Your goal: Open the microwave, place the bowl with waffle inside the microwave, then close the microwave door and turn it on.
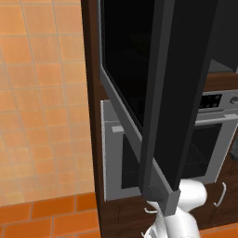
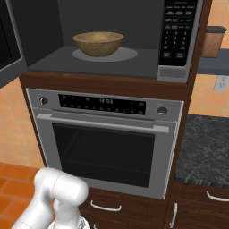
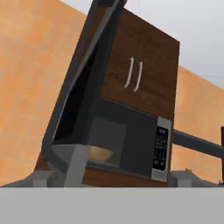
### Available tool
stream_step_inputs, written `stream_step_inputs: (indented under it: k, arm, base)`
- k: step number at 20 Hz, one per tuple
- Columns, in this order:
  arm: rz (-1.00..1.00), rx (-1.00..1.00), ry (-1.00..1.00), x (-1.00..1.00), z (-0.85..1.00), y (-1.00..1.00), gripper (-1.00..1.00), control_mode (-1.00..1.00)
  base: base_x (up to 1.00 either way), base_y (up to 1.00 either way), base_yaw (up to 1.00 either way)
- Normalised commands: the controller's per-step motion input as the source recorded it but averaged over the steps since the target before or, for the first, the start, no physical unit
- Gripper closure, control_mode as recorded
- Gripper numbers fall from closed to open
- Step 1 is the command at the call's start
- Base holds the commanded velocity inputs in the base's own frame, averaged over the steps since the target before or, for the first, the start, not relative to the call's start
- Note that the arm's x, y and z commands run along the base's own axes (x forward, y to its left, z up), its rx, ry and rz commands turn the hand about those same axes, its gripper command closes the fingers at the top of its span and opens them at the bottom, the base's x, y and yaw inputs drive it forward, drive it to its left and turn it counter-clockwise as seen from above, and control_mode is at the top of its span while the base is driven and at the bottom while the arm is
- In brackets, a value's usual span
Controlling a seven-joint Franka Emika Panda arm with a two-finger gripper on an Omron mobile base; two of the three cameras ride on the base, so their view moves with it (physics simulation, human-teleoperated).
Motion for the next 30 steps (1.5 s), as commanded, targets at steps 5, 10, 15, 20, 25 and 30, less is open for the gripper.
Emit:
stream_step_inputs:
  k: [5,10,15,20,25,30]
  arm:
    - [-0.7,-0.21,-0.35,0.54,0.42,0.99,-1.0,-1.0]
    - [-0.59,-0.12,-0.17,0.96,0.09,0.56,-1.0,-1.0]
    - [-0.01,0.0,0.0,1.0,-0.18,-0.24,-1.0,-1.0]
    - [0.05,0.05,0.07,1.0,-0.04,-0.58,-1.0,-1.0]
    - [0.22,0.11,0.07,1.0,0.0,-0.9,-1.0,-1.0]
    - [0.26,0.12,0.07,1.0,0.0,-0.97,-1.0,-1.0]
  base:
    - [0.0,0.0,0.0]
    - [0.0,0.0,0.0]
    - [0.0,0.0,0.0]
    - [0.0,0.0,0.0]
    - [0.0,0.0,0.0]
    - [0.0,0.0,0.0]
